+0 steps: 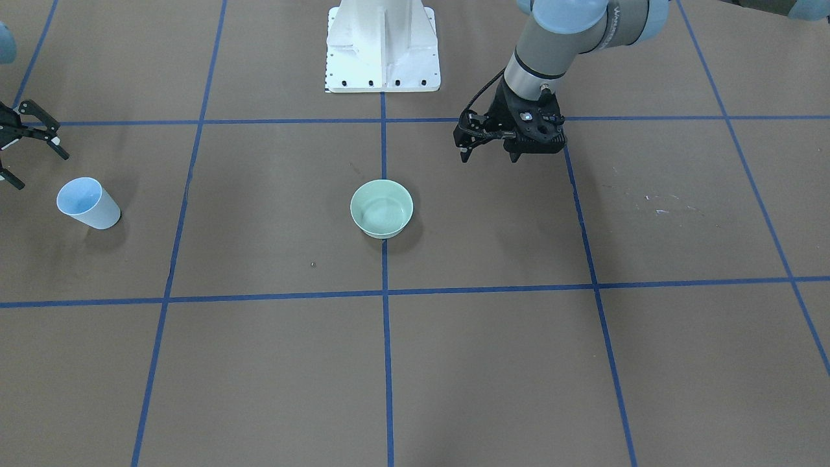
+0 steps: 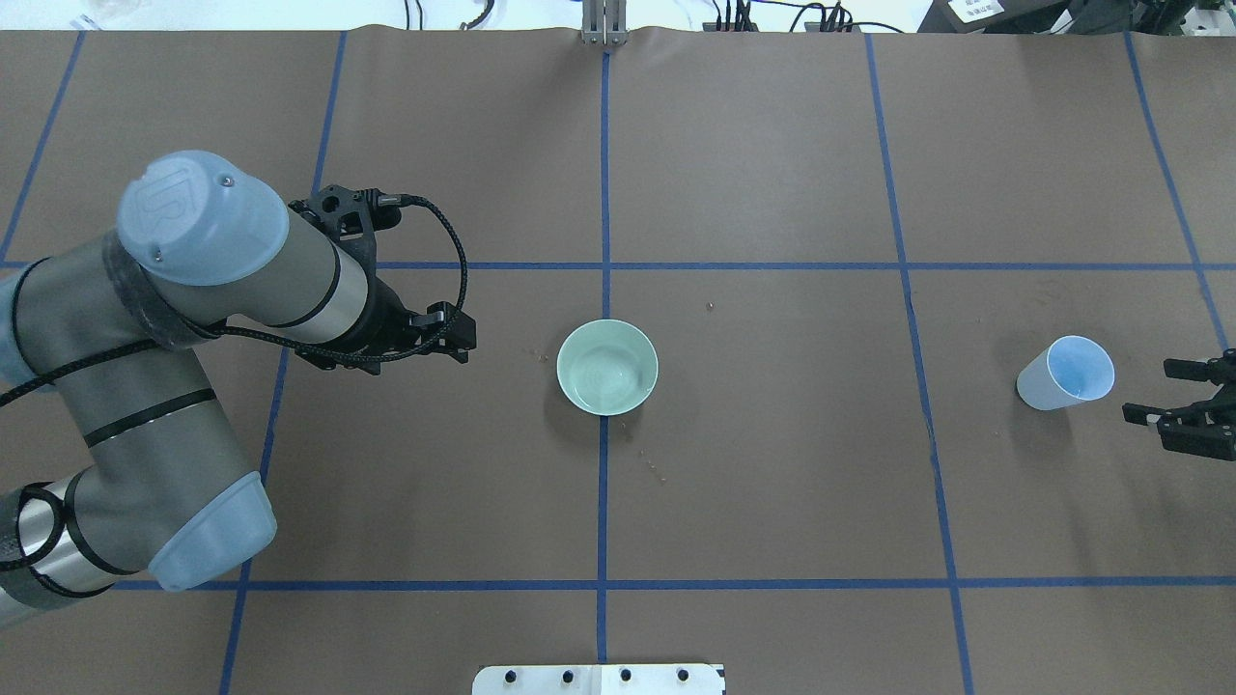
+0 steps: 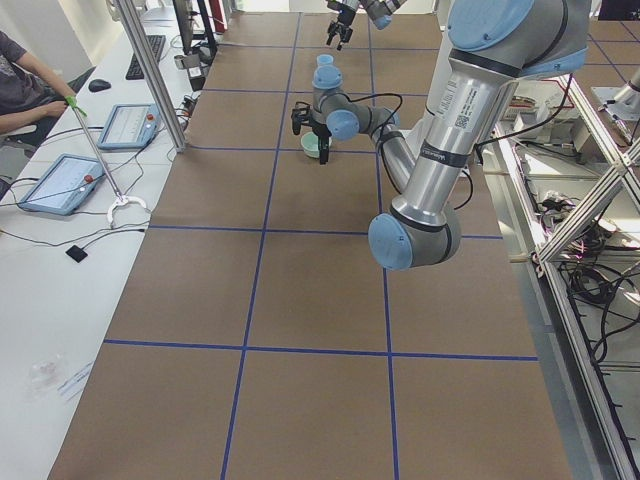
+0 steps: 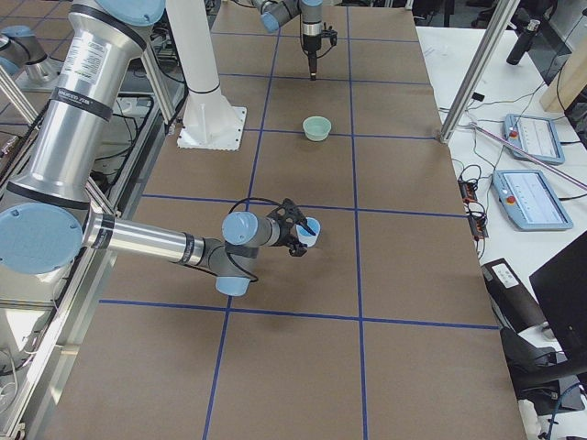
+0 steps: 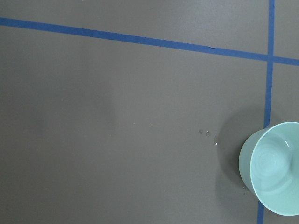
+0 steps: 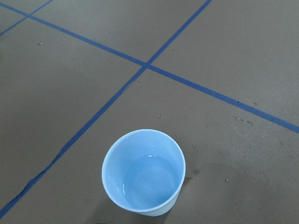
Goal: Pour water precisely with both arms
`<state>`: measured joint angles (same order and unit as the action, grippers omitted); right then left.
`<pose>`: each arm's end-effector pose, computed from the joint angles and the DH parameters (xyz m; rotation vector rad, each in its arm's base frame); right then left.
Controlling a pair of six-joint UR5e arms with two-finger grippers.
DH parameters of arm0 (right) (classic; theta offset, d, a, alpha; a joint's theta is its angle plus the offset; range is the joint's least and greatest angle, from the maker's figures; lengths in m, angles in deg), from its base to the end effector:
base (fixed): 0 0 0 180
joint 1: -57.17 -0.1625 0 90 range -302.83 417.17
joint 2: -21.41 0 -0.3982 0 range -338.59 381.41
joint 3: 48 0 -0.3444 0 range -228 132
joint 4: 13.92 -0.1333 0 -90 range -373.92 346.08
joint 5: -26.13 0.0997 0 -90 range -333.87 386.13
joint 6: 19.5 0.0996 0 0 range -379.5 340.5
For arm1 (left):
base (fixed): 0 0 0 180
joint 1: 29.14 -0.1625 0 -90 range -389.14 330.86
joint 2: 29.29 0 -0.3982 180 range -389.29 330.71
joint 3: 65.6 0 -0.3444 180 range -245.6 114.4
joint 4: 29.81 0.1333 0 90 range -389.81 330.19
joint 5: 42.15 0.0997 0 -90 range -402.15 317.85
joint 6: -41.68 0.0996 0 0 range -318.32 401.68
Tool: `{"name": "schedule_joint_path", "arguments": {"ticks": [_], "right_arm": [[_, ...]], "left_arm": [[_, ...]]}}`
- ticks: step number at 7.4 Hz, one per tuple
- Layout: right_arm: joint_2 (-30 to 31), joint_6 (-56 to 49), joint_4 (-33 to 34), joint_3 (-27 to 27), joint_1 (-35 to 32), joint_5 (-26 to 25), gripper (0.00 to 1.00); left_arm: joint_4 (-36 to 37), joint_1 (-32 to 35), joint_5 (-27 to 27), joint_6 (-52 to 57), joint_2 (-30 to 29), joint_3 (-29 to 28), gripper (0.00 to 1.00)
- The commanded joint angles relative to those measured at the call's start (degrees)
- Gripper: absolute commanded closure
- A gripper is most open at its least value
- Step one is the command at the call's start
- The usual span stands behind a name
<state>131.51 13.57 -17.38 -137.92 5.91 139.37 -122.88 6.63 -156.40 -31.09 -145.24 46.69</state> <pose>-0.1161 -0.2950 0.5861 0.8186 -1.0240 -0.3436 0.3816 -0.3888 0.2426 0.0404 0.9640 -0.1086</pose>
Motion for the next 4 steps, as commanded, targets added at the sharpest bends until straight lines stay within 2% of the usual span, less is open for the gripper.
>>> {"name": "schedule_joint_path", "arguments": {"ticks": [1, 4], "right_arm": [[-0.3, -0.1, -0.8, 2.0, 2.6, -2.4, 0.08], [-1.7, 2.0, -5.0, 4.6, 4.9, -6.2, 0.08]], "left_arm": [[0.0, 0.0, 0.0, -0.1, -0.2, 0.0, 0.01], [0.1, 0.1, 0.0, -0.1, -0.3, 0.5, 0.01]]}}
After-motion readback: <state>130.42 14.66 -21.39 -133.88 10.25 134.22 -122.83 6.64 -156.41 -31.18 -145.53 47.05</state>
